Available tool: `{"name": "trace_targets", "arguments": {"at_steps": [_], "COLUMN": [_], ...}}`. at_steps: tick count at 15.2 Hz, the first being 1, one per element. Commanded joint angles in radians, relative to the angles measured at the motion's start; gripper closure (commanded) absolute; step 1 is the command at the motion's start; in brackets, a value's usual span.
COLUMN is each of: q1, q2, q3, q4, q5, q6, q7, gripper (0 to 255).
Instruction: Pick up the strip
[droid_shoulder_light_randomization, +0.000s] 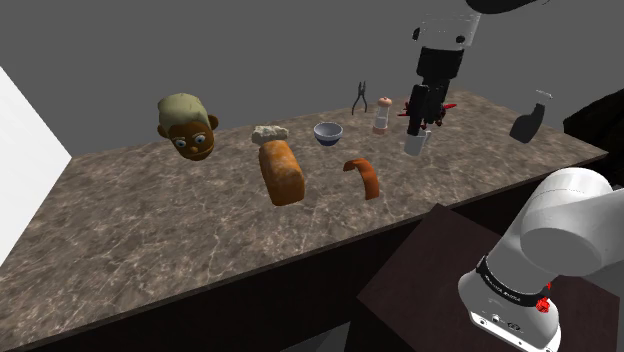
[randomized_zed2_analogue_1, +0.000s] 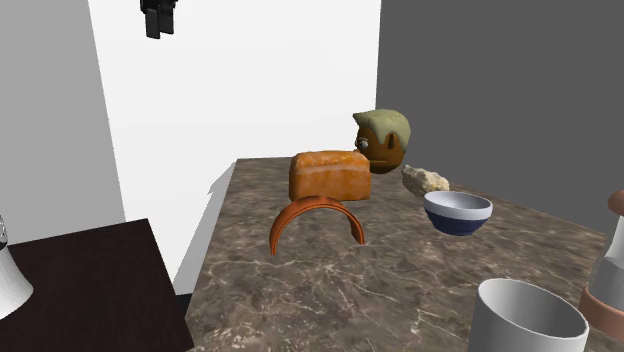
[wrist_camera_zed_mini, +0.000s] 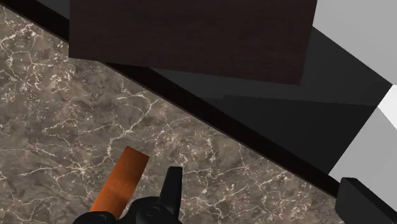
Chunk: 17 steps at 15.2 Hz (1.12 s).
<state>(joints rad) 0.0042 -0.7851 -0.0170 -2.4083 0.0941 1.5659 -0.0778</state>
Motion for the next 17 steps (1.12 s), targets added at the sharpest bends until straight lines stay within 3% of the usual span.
{"name": "trace_targets", "arguments": {"at_steps": [1, 9, 17], "q1": [0.000, -0.045, -0.087], "q2": [0.000, 0.191, 0.449], "q3": [0.000, -0.017, -0.043], "q4": [0.000, -0.075, -0.063], "q5": [0.000, -0.030, -0.052], "q6": [0.000, 0.285, 0.552], "q7": [0.000, 0.013, 0.031], "gripper": [0, 0, 0]}}
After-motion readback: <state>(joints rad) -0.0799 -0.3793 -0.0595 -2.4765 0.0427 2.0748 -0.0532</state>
